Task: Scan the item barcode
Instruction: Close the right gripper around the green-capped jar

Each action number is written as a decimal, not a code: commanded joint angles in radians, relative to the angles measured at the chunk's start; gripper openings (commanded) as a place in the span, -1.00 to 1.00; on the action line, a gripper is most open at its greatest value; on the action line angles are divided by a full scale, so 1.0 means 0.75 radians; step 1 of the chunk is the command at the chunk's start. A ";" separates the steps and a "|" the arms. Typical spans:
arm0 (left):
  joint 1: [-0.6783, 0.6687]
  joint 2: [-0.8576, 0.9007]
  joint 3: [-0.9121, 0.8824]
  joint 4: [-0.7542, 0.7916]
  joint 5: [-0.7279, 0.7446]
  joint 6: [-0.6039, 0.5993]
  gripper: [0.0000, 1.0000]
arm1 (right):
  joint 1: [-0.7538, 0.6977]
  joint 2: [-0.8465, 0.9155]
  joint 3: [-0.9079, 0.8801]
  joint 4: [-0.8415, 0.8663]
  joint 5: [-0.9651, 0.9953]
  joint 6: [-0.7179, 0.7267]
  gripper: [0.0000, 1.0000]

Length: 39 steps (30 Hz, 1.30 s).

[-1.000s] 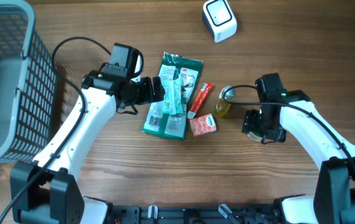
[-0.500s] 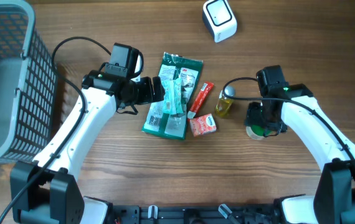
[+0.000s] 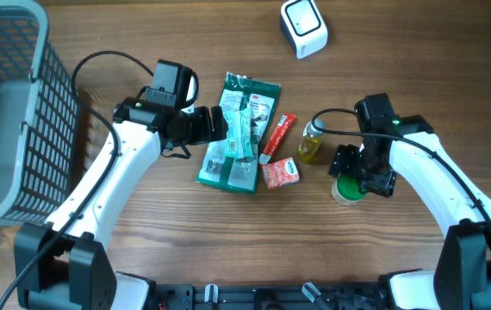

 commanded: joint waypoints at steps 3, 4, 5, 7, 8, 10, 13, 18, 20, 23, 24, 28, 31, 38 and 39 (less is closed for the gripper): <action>0.003 0.006 0.007 0.004 0.010 0.012 1.00 | -0.002 0.010 0.018 0.016 -0.015 -0.351 0.96; 0.003 0.006 0.007 0.004 0.010 0.011 1.00 | -0.002 0.010 0.018 0.031 -0.017 -0.405 0.96; 0.003 0.006 0.007 0.004 0.010 0.012 1.00 | -0.002 0.010 0.018 0.032 -0.017 -0.407 0.94; 0.003 0.006 0.007 0.003 0.010 0.012 1.00 | -0.002 0.010 0.017 0.028 -0.036 -0.407 0.82; 0.003 0.006 0.007 0.004 0.010 0.012 1.00 | -0.002 0.010 0.017 0.026 -0.037 -0.408 0.79; 0.003 0.005 0.007 0.004 0.010 0.012 1.00 | -0.001 0.010 0.011 0.024 -0.036 -0.429 0.67; 0.003 0.006 0.007 0.004 0.010 0.011 1.00 | -0.001 0.010 -0.004 0.029 -0.035 -0.435 0.56; 0.003 0.006 0.007 0.003 0.010 0.011 1.00 | -0.001 0.010 -0.004 0.041 -0.017 -0.416 0.42; 0.003 0.006 0.007 0.003 0.010 0.011 1.00 | -0.001 0.010 -0.004 0.038 0.024 -0.378 0.34; 0.003 0.005 0.007 0.004 0.010 0.012 1.00 | -0.001 0.010 -0.004 0.039 0.022 -0.366 0.41; 0.003 0.006 0.007 0.003 0.010 0.012 1.00 | -0.001 0.010 -0.004 0.034 0.018 -0.366 0.43; 0.003 0.006 0.007 0.003 0.011 0.011 1.00 | 0.001 0.010 -0.004 0.003 -0.021 -0.366 0.53; 0.003 0.005 0.007 0.003 0.010 0.012 1.00 | 0.001 0.010 -0.004 -0.009 -0.026 -0.365 0.50; 0.003 0.005 0.007 0.003 0.010 0.012 1.00 | 0.001 0.010 -0.004 0.006 0.056 -0.207 0.28; 0.003 0.006 0.007 0.003 0.010 0.012 1.00 | 0.001 0.010 -0.004 0.011 0.098 -0.170 0.29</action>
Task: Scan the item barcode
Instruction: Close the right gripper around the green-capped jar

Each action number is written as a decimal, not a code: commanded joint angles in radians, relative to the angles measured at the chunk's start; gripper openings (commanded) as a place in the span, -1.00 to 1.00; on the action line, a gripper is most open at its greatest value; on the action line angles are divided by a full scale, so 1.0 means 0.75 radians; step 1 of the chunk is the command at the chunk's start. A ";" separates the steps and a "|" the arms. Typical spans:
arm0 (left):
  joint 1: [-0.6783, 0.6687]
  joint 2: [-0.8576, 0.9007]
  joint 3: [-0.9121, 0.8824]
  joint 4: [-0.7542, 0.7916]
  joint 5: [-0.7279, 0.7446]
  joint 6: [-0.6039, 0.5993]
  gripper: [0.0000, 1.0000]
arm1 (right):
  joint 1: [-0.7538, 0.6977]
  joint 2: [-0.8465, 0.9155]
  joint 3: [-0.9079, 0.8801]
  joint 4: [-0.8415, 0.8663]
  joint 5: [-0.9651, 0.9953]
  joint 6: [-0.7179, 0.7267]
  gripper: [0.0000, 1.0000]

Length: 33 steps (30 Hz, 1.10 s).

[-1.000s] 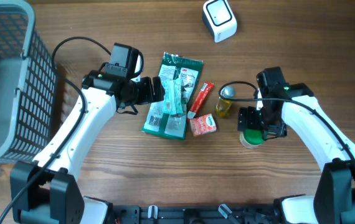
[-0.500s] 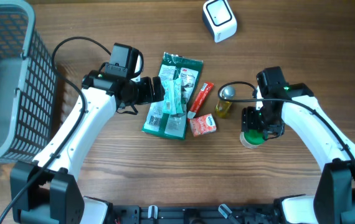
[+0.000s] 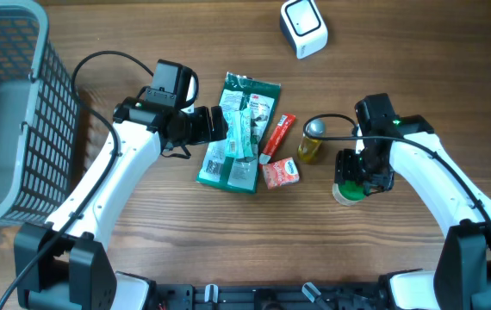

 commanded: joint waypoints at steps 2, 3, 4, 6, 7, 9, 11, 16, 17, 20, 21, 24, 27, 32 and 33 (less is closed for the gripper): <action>0.003 0.006 0.007 0.003 0.010 0.011 1.00 | 0.000 0.010 -0.005 0.028 0.142 0.178 0.27; 0.003 0.006 0.007 0.003 0.010 0.012 1.00 | -0.001 0.010 -0.005 0.045 0.144 0.187 0.27; 0.003 0.005 0.007 0.003 0.010 0.012 1.00 | -0.001 0.010 -0.005 0.069 0.144 0.203 0.25; 0.003 0.006 0.007 0.004 0.010 0.012 1.00 | -0.003 0.010 -0.004 0.108 0.144 0.212 0.24; 0.003 0.006 0.007 0.003 0.010 0.012 1.00 | -0.004 0.010 -0.004 0.126 0.144 0.213 0.24; 0.003 0.005 0.007 0.004 0.011 0.012 1.00 | -0.010 0.010 0.001 0.139 0.144 0.220 0.26; 0.003 0.005 0.007 0.003 0.010 0.012 1.00 | -0.011 0.010 0.025 0.127 0.142 0.176 0.53; 0.003 0.006 0.007 0.004 0.010 0.012 1.00 | -0.011 0.010 0.085 0.038 -0.033 -0.077 0.94; 0.003 0.006 0.007 0.003 0.011 0.012 1.00 | -0.011 0.010 0.083 0.025 -0.033 -0.077 0.93; 0.003 0.006 0.007 0.004 0.011 0.012 1.00 | -0.011 0.013 0.056 0.029 -0.023 -0.079 0.88; 0.003 0.006 0.007 0.004 0.011 0.012 1.00 | -0.011 0.016 0.043 0.031 -0.005 -0.077 0.86; 0.003 0.005 0.007 0.004 0.010 0.011 1.00 | -0.011 0.020 -0.013 0.078 0.018 -0.077 0.87; 0.003 0.006 0.007 0.004 0.010 0.011 1.00 | -0.011 0.020 -0.040 0.121 0.056 -0.077 1.00; 0.003 0.005 0.007 0.003 0.010 0.012 1.00 | -0.011 0.020 -0.040 0.127 0.118 -0.072 1.00; 0.003 0.006 0.007 0.004 0.011 0.012 1.00 | -0.011 0.020 -0.040 0.126 0.118 -0.072 0.97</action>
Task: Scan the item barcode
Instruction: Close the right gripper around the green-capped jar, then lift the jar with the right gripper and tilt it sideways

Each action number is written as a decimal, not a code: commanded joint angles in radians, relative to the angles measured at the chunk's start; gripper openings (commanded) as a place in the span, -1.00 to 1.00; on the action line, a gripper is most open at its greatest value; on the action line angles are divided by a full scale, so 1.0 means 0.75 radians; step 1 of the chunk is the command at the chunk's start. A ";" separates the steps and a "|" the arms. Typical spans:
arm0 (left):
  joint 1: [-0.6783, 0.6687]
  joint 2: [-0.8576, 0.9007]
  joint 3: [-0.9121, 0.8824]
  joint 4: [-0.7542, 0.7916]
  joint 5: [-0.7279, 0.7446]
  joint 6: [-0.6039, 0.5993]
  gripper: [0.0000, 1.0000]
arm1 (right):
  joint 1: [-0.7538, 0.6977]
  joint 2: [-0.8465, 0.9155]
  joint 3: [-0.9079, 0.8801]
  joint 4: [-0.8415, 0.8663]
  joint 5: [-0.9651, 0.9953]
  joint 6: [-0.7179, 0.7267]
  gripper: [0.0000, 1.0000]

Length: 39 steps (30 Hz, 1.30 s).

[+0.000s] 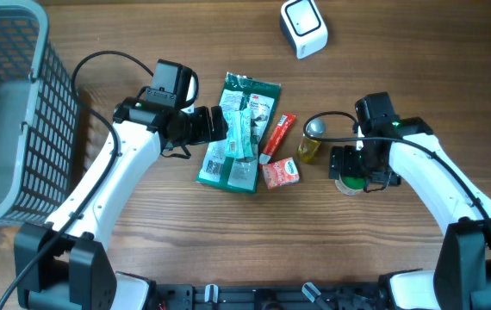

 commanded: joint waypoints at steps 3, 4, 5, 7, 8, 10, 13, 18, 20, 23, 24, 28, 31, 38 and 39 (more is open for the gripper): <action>0.003 0.006 0.007 0.004 0.011 0.012 1.00 | -0.006 0.015 -0.014 0.006 0.043 -0.005 0.93; 0.003 0.006 0.007 0.004 0.010 0.012 1.00 | -0.006 0.015 -0.014 0.006 0.041 -0.005 0.91; 0.003 0.006 0.007 0.004 0.010 0.012 1.00 | -0.006 0.015 -0.014 0.006 0.041 -0.003 0.89; 0.003 0.005 0.007 0.004 0.010 0.012 1.00 | -0.006 0.015 -0.027 0.018 0.041 -0.002 0.88; 0.003 0.006 0.007 0.004 0.010 0.012 1.00 | -0.006 0.015 -0.045 0.036 0.041 -0.003 0.86; 0.003 0.005 0.007 0.004 0.011 0.012 1.00 | -0.006 0.015 -0.082 0.090 0.041 -0.002 0.86; 0.003 0.006 0.007 0.004 0.011 0.012 1.00 | -0.006 0.015 -0.117 0.147 0.042 -0.005 0.82; 0.003 0.006 0.007 0.004 0.011 0.012 1.00 | -0.006 0.015 -0.171 0.239 0.042 -0.005 0.74; 0.003 0.006 0.007 0.004 0.010 0.012 1.00 | -0.006 0.015 -0.177 0.253 0.041 -0.002 0.60; 0.003 0.006 0.007 0.004 0.010 0.012 1.00 | -0.006 0.015 -0.176 0.254 0.041 -0.002 0.46; 0.003 0.005 0.007 0.004 0.010 0.012 1.00 | -0.006 0.013 -0.173 0.247 0.041 -0.001 0.41; 0.003 0.005 0.007 0.004 0.010 0.012 1.00 | -0.006 -0.007 -0.075 0.126 0.041 0.021 0.27; 0.003 0.006 0.007 0.004 0.011 0.012 1.00 | -0.006 -0.054 0.047 -0.025 -0.015 0.034 0.22; 0.003 0.006 0.007 0.004 0.011 0.012 1.00 | -0.006 -0.230 0.141 -0.251 -0.637 0.034 0.08; 0.003 0.006 0.007 0.004 0.010 0.012 1.00 | -0.006 -0.239 0.141 -0.288 -0.747 0.036 0.02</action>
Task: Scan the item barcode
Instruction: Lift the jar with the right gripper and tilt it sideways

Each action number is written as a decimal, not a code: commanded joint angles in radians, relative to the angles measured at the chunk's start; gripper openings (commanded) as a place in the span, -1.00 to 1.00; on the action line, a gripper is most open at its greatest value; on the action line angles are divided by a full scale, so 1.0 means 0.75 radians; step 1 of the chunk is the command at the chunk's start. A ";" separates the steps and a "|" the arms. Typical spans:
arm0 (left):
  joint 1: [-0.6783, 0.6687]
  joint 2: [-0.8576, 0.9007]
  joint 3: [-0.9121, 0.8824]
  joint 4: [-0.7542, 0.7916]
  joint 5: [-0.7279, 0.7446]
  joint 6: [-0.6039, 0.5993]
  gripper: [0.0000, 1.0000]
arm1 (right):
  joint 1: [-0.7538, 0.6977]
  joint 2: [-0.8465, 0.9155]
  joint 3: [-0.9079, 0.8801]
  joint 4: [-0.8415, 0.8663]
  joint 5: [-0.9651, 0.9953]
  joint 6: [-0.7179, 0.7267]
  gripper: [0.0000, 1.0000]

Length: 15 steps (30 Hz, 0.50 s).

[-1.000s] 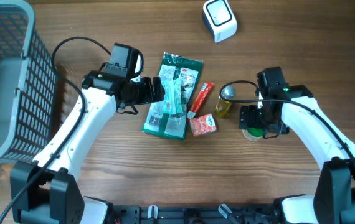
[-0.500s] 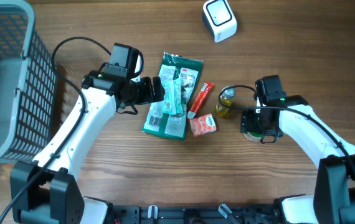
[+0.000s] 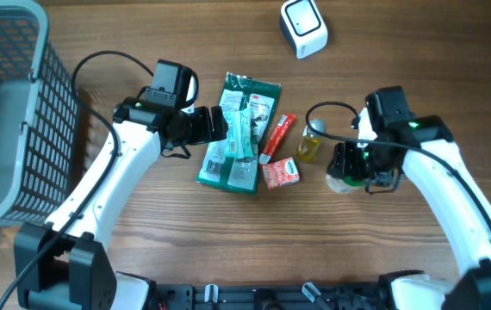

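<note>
My right gripper (image 3: 346, 170) is shut on a small white jar with a green lid (image 3: 339, 182). The jar is tilted and looks raised a little off the table, right of a yellow bottle (image 3: 311, 146). The white barcode scanner (image 3: 303, 27) stands at the far edge, well away from the jar. My left gripper (image 3: 220, 127) rests at the left edge of a green packet (image 3: 239, 138), its fingers looking open and holding nothing.
A red tube (image 3: 276, 138) and a small red packet (image 3: 280, 173) lie between the green packet and the bottle. A slim teal packet (image 3: 244, 133) lies on the green one. A grey mesh basket (image 3: 13, 112) fills the left side. The right arm's cable (image 3: 327, 108) loops above the bottle.
The right gripper has shifted slightly left with the jar, which is now tilted and shows its white side. The right arm's wrist sits farther right and higher in view. The left arm is unchanged.
At first the right gripper stood over the green-lidded jar on the table. Then it was lower around it, then a little farther back with the jar inside it. Now it holds the jar tilted beside the yellow bottle. The left arm stayed at the green packet throughout.
</note>
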 commanded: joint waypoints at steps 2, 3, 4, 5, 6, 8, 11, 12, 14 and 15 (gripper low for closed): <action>0.003 0.006 0.007 0.004 0.010 0.012 1.00 | -0.004 -0.046 0.033 -0.107 -0.492 0.069 -0.11; 0.003 0.005 0.007 0.004 0.010 0.012 1.00 | -0.004 -0.046 0.031 -0.147 -0.532 0.140 -0.17; 0.003 0.005 0.007 0.004 0.011 0.012 1.00 | -0.004 -0.046 0.031 -0.178 -0.552 0.194 -0.21; 0.003 0.005 0.007 0.004 0.010 0.012 1.00 | -0.004 -0.046 0.031 -0.196 -0.564 0.220 -0.23; 0.003 0.006 0.007 0.004 0.010 0.012 1.00 | -0.004 -0.046 0.031 -0.207 -0.583 0.227 -0.26; 0.003 0.006 0.007 0.004 0.010 0.012 1.00 | -0.004 -0.046 0.031 -0.225 -0.636 0.228 -0.23; 0.003 0.006 0.007 0.004 0.010 0.012 1.00 | 0.004 -0.046 0.031 -0.271 -0.765 0.228 -0.24; 0.003 0.006 0.007 0.004 0.010 0.012 1.00 | 0.007 -0.046 0.031 -0.284 -0.802 0.229 -0.24; 0.003 0.005 0.007 0.004 0.010 0.012 1.00 | 0.009 -0.046 0.031 -0.308 -0.851 0.253 -0.31; 0.003 0.006 0.007 0.004 0.010 0.012 1.00 | 0.009 -0.046 0.031 -0.313 -0.851 0.310 -0.33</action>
